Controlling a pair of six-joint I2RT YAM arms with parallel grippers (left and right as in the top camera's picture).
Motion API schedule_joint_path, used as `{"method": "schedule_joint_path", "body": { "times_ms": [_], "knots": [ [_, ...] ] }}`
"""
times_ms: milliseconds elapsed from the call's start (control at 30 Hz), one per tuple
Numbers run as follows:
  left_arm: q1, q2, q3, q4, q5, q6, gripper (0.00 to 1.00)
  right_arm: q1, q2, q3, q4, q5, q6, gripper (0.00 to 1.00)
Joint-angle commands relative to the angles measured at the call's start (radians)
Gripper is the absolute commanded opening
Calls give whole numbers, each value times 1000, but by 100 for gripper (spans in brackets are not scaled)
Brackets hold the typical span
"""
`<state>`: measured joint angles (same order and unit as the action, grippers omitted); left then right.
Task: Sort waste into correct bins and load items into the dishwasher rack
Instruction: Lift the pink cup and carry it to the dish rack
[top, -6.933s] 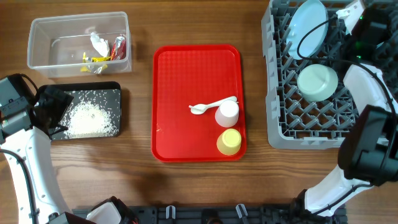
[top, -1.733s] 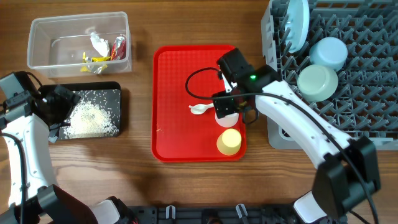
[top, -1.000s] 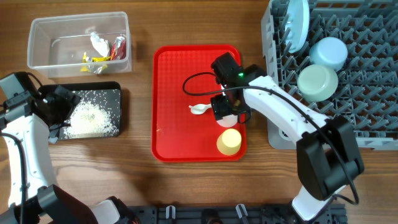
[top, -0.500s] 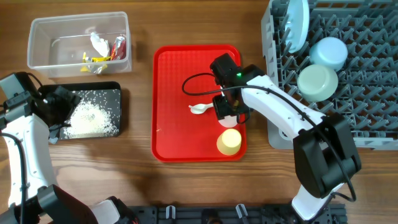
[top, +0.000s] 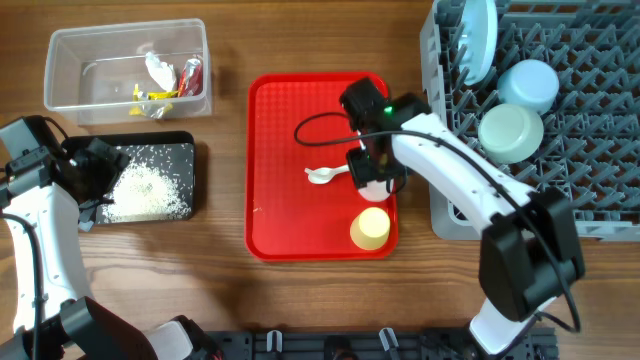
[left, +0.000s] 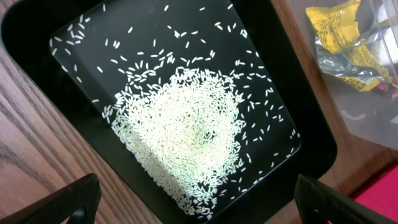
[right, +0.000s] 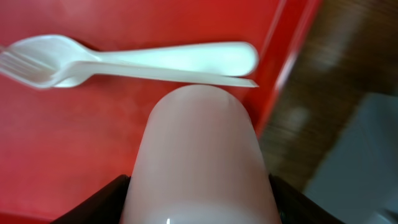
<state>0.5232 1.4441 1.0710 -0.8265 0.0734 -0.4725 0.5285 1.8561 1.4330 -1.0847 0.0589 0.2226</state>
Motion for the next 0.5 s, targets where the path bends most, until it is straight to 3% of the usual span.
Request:
{"method": "schedule_joint_path", "body": {
  "times_ms": [0,233,467],
  "knots": [
    [2,8,6,0,-3,16,100,-6,-102,126,-61,76,-14,57],
    [2,8,6,0,-3,16,100,-65,-236,224,-177,79,-17,57],
    [2,8,6,0,-3,16,100,-302,-407,224,-254,80,-46,57]
  ]
}}
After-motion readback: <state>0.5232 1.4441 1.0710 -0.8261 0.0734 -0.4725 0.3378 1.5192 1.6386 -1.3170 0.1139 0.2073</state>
